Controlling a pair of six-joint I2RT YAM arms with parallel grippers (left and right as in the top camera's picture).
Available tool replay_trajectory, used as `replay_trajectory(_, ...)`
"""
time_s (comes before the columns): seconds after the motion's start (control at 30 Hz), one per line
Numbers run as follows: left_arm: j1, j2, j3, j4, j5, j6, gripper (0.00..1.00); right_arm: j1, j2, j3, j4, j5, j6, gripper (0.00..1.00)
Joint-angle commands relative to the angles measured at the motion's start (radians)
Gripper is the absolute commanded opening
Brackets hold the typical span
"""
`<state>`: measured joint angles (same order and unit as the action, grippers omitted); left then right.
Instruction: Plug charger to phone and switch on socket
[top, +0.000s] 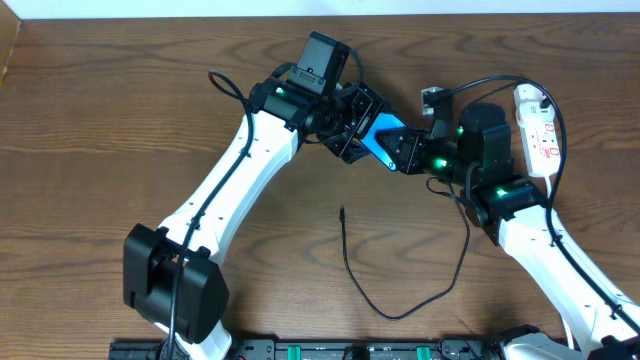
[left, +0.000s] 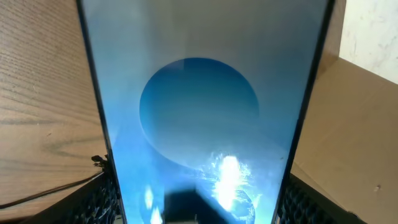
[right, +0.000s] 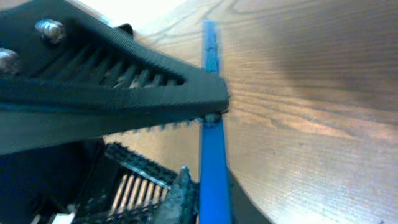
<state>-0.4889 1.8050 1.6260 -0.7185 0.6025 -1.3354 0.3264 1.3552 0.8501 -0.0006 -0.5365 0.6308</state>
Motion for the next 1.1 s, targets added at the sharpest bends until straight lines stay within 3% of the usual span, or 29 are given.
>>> replay_trajectory(0.0, -0.002, -0.034, 0.011, 0.007, 0.005, -0.003, 0.07, 0.008, 0.006, 0.022, 0.009, -0.015, -0.010, 0.01)
replay_trajectory(0.23, -0.002, -0.034, 0.011, 0.006, 0.005, 0.000, 0.07, 0.007, 0.006, 0.022, 0.021, -0.015, 0.001, 0.01)
replay_trajectory(0.27, -0.001, -0.034, 0.011, 0.006, 0.006, 0.009, 0.16, 0.007, 0.006, 0.022, 0.025, -0.015, 0.000, 0.01)
replay_trajectory(0.33, 0.002, -0.034, 0.011, 0.006, 0.006, 0.028, 0.56, 0.002, 0.006, 0.022, 0.032, -0.015, 0.000, 0.01)
replay_trajectory(0.4, 0.008, -0.034, 0.011, 0.005, 0.007, 0.046, 0.85, -0.009, 0.006, 0.022, 0.035, -0.015, 0.001, 0.01)
replay_trajectory(0.77, 0.066, -0.075, 0.011, 0.002, 0.094, 0.104, 0.86, -0.093, 0.006, 0.022, 0.035, -0.015, 0.060, 0.01)
replay_trajectory(0.93, 0.084, -0.112, 0.011, 0.003, 0.094, 0.112, 0.87, -0.118, 0.006, 0.022, 0.054, -0.019, 0.206, 0.01)
replay_trajectory(1.07, 0.105, -0.140, 0.011, 0.003, 0.093, 0.112, 0.87, -0.119, 0.006, 0.022, 0.124, -0.032, 0.431, 0.01)
